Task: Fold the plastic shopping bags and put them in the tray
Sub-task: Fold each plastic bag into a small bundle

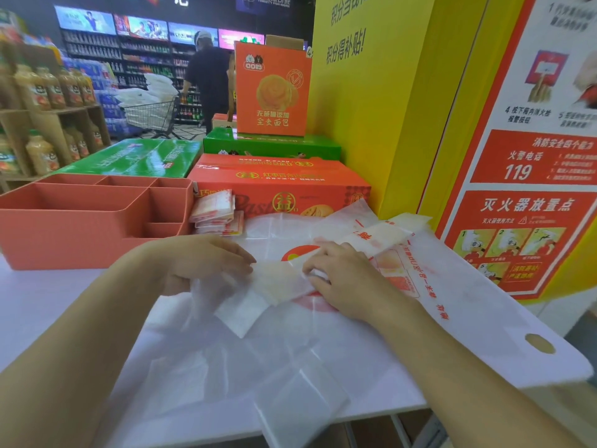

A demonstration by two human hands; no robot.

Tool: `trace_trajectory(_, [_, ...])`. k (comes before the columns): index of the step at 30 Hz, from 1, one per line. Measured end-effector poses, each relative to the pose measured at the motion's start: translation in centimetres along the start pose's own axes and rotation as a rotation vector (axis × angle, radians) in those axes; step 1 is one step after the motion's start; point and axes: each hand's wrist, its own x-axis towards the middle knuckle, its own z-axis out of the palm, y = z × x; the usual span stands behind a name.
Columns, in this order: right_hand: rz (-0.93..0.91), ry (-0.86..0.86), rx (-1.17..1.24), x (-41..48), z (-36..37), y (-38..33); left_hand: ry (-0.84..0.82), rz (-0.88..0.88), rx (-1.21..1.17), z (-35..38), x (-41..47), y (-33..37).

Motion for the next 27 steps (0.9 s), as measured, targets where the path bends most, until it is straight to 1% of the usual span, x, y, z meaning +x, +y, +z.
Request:
trace_trajectory(4, [0.021, 0.061, -0.03, -0.2, -0.3, 0.0, 0.013, 0.005, -0.067, 0.3, -0.1, 0.1])
trace_trajectory(7, [-0.1, 0.129, 0.129, -0.7, -0.6, -0.8, -0.019, 0.012, -0.087, 0.6, -0.2, 0.2])
trace_trajectory(9, [-0.219, 0.117, 0.248, -1.4, -0.9, -1.6, -0.031, 0.018, -0.119, 0.8, 0.1, 0.2])
trace_trajectory(11, [-0.296, 0.065, 0.309, -1.8, -1.1, -2.3, -0.042, 0.02, -0.179, 0.9, 0.3, 0.1])
trace_trajectory(14, [-0.328, 0.02, 0.345, -2.1, -1.2, -2.5, -0.073, 0.016, -0.254, 1.4, 0.5, 0.0])
trace_trajectory(18, [-0.391, 0.068, 0.331, -2.1, -0.6, -2.7, -0.156, 0.006, -0.368, 1.8, 0.3, 0.3])
trace_trajectory(22, [-0.4, 0.158, 0.264, -1.8, 0.1, -2.9, -0.236, 0.005, -0.368, 1.8, 0.1, 0.4])
trace_trajectory(25, [-0.358, 0.176, 0.254, -1.7, 0.2, -3.2, -0.274, 0.01, -0.33, 1.6, -0.2, 0.4])
trace_trajectory(27, [-0.319, 0.164, 0.264, -1.7, 0.2, -3.2, -0.265, 0.018, -0.291, 1.3, -0.3, 0.5])
